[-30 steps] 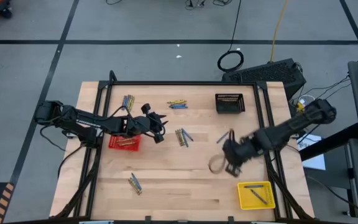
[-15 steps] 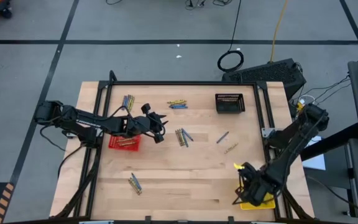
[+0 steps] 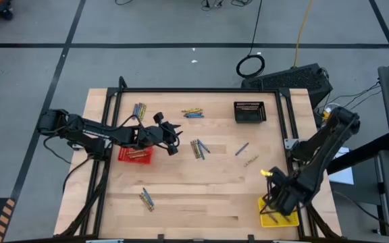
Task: Sort crayons
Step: Put the brown crayon into the black bin
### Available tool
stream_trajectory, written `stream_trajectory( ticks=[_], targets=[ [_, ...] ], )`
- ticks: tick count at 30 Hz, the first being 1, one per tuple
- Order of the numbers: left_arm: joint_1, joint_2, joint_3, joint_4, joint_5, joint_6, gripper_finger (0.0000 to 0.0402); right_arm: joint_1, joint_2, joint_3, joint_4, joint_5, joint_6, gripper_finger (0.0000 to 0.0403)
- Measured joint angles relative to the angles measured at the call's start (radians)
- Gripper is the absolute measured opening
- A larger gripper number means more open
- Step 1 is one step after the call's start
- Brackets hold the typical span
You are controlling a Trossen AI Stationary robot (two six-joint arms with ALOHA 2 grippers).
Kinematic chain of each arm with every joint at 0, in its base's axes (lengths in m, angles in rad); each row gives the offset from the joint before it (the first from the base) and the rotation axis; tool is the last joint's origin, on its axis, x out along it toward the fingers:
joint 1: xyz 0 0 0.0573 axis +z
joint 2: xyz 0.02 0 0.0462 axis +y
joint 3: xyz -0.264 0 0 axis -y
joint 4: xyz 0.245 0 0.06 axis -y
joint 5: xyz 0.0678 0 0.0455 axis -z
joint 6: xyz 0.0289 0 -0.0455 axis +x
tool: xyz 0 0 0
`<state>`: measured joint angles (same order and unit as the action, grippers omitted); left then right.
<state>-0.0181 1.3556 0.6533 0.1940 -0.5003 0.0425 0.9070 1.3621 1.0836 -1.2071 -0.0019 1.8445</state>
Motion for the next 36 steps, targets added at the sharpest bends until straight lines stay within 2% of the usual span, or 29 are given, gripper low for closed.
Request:
stream_trajectory(
  ticks=[2, 3, 7, 9, 11, 15, 19, 22, 26, 30, 33, 36],
  targets=[
    [0.000, 0.000, 0.000, 0.000, 0.000, -0.005, 0.0118, -0.015, -0.051, 0.002, -0.018, 0.106, -0.066, 0.0118],
    [0.000, 0.000, 0.000, 0.000, 0.000, -0.008, 0.0118, -0.021, -0.072, 0.002, -0.024, 0.192, -0.110, 0.0123],
    [0.000, 0.000, 0.000, 0.010, 0.016, -0.010, 0.0118, -0.038, -0.106, 0.001, -0.056, 0.725, -0.360, 0.0129],
    [0.000, 0.000, 0.000, 0.019, 0.023, -0.010, 0.0118, -0.049, -0.105, -0.016, -0.039, 0.937, -0.473, 0.0127],
    [0.000, 0.000, 0.000, 0.030, 0.026, -0.011, 0.0118, -0.076, -0.105, -0.049, -0.010, 1.024, -0.562, 0.0125],
    [0.000, 0.000, 0.000, 0.056, 0.027, -0.010, 0.0118, -0.152, -0.105, -0.179, 0.110, 1.070, -0.631, 0.0121],
    [0.003, 0.000, 0.000, 0.096, 0.026, -0.010, 0.0118, -0.269, -0.104, -0.331, 0.388, 1.031, -0.750, 0.0121],
    [0.004, 0.000, 0.000, 0.134, 0.026, -0.010, 0.0118, -0.370, -0.104, -0.420, 0.724, 0.947, -1.038, 0.0121],
    [-0.005, 0.000, 0.013, 0.113, 0.027, -0.010, 0.0118, -0.509, -0.104, -0.471, 1.162, 0.713, -1.447, 0.0122],
    [-0.044, -0.014, 0.057, -0.061, 0.030, -0.011, 0.0118, -0.629, -0.081, -0.471, 1.378, 0.530, -1.648, 0.0122],
    [-0.085, -0.024, 0.106, -0.256, 0.028, -0.045, 0.0118, -0.701, -0.026, -0.469, 1.486, 0.432, -1.705, 0.0122],
    [-0.118, -0.026, 0.152, -0.424, 0.020, -0.087, 0.0118, -0.749, 0.063, -0.426, 1.572, 0.388, -1.712, 0.0122]
  ],
)
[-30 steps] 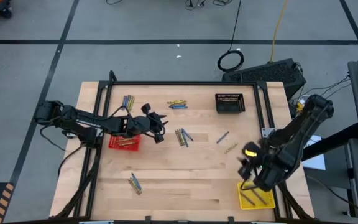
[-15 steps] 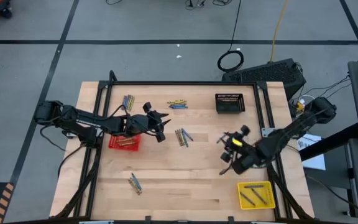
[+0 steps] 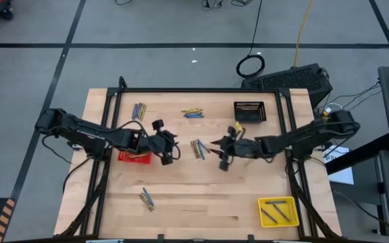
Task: Sort crayons
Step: Put the brown crayon into the black bin
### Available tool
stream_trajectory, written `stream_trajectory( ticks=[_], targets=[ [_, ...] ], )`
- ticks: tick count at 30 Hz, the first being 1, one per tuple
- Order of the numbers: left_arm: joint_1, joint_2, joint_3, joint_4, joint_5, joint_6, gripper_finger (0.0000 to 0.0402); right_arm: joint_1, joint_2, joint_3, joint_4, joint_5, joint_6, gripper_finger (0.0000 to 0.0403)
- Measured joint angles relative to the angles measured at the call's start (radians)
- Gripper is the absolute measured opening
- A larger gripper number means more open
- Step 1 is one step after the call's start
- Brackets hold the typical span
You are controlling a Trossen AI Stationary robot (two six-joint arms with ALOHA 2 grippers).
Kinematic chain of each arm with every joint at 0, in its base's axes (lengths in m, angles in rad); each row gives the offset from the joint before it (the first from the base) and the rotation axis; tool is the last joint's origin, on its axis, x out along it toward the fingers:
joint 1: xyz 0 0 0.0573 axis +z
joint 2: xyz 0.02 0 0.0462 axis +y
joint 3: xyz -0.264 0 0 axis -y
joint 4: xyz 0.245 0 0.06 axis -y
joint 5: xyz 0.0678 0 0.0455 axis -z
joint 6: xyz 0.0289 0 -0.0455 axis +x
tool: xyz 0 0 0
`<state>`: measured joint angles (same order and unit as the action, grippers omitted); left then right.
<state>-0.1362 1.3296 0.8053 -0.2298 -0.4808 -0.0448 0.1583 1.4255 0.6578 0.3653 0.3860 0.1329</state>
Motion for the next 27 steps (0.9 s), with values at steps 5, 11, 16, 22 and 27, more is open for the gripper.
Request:
stream_trajectory(
  ticks=[5, 11, 16, 22, 27],
  targets=[
    [-0.038, -0.003, 0.031, -0.187, -0.093, -0.102, 0.0118, -0.029, 0.160, 0.202, -0.047, -0.050, -0.044, 0.0122],
    [-0.088, -0.011, 0.033, -0.445, -0.171, -0.391, 0.0118, -0.040, 0.335, 0.462, -0.300, -0.047, -0.043, 0.0122],
    [-0.148, -0.011, 0.002, -0.547, -0.267, -0.571, 0.0118, -0.059, 0.463, 0.587, -0.411, -0.047, 0.008, 0.0122],
    [-0.203, -0.011, -0.067, -0.510, -0.367, -0.750, 0.0118, -0.080, 0.548, 0.672, -0.517, -0.047, 0.085, 0.0121],
    [-0.238, -0.010, -0.103, -0.419, -0.396, -0.814, 0.0118, -0.086, 0.565, 0.678, -0.563, -0.047, 0.165, 0.0121]
  ],
)
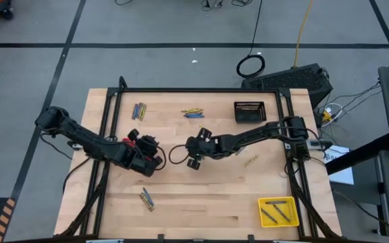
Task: Sort crayons
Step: Put the brown crayon into the black bin
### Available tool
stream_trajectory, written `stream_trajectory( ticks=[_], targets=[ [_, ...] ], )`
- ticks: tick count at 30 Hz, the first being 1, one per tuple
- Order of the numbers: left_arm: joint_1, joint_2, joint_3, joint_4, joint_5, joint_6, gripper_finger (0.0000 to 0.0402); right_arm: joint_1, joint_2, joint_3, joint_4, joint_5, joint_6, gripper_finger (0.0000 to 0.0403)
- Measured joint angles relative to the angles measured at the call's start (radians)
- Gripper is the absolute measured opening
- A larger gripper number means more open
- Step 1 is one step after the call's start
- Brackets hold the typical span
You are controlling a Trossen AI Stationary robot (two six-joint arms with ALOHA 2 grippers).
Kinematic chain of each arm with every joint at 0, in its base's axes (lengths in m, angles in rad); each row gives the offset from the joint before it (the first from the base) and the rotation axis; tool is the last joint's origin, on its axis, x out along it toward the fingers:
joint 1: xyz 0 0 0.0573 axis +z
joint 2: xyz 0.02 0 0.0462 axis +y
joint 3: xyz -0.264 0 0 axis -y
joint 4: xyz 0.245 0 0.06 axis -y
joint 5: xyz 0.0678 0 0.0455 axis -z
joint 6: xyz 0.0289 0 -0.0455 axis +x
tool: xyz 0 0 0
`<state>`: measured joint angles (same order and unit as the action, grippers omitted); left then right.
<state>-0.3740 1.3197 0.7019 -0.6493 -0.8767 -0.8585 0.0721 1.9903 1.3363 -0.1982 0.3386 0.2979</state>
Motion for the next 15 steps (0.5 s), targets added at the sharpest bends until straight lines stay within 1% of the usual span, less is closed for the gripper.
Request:
stream_trajectory(
  ticks=[4, 10, 13, 15],
  targets=[
    [-0.016, 0.000, -0.001, 0.057, -0.030, 0.002, 0.0118, 0.001, 0.001, 0.000, -0.026, 0.000, 0.016, 0.0121],
    [-0.022, 0.000, -0.002, 0.069, -0.094, 0.002, 0.0118, -0.013, 0.000, -0.002, -0.025, 0.002, 0.016, 0.0121],
    [-0.022, 0.000, -0.002, 0.071, -0.097, 0.002, 0.0118, -0.014, 0.001, -0.003, -0.024, 0.009, 0.015, 0.0121],
    [-0.023, 0.000, -0.002, 0.076, -0.097, 0.001, 0.0118, -0.013, 0.016, -0.003, -0.008, 0.038, -0.002, 0.0121]
  ],
)
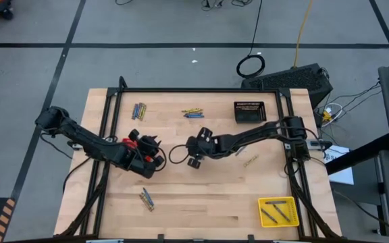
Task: Sort crayons
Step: Put the brown crayon into the black bin
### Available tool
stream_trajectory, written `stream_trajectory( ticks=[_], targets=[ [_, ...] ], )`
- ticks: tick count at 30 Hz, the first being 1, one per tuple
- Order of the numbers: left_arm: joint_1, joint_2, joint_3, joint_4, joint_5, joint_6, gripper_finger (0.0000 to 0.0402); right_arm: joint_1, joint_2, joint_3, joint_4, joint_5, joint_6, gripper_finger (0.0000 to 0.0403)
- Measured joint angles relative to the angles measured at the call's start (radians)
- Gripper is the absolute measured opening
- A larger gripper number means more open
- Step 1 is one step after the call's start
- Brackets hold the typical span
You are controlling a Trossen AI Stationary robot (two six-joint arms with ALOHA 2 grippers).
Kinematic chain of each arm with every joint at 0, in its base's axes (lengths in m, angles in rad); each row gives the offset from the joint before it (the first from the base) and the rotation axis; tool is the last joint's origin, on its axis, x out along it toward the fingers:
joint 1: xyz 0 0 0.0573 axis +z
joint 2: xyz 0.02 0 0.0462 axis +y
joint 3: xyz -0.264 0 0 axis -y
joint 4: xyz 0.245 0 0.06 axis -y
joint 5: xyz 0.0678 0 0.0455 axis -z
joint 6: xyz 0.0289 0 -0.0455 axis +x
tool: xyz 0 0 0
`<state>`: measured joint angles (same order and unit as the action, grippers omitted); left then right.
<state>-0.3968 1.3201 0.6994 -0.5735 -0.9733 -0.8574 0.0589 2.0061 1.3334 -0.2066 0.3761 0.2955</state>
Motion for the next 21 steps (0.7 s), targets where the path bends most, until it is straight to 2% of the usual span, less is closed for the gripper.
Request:
stream_trajectory(
  ticks=[3, 5, 10, 15, 18, 21],
  targets=[
    [-0.001, 0.000, 0.000, 0.011, 0.000, 0.000, 0.0118, 0.001, 0.021, -0.001, -0.025, 0.075, -0.083, 0.0119],
    [-0.001, 0.000, 0.000, 0.021, 0.001, 0.000, 0.0118, 0.009, 0.013, -0.001, -0.100, 0.138, -0.102, 0.0112],
    [0.001, 0.000, 0.000, 0.025, -0.009, -0.017, 0.0118, 0.046, -0.078, -0.024, -0.282, 0.256, -0.116, 0.0078],
    [0.062, 0.000, 0.000, -0.005, -0.017, -0.114, 0.0118, 0.059, -0.220, -0.231, -0.160, 0.282, -0.091, 0.0050],
    [0.157, -0.021, 0.031, -0.141, 0.051, -0.118, 0.0118, 0.074, -0.342, -0.385, -0.025, 0.277, -0.064, 0.0040],
    [0.325, -0.052, 0.089, -0.308, 0.165, -0.108, 0.0118, 0.092, -0.453, -0.519, 0.118, 0.276, -0.030, 0.0036]
  ],
)
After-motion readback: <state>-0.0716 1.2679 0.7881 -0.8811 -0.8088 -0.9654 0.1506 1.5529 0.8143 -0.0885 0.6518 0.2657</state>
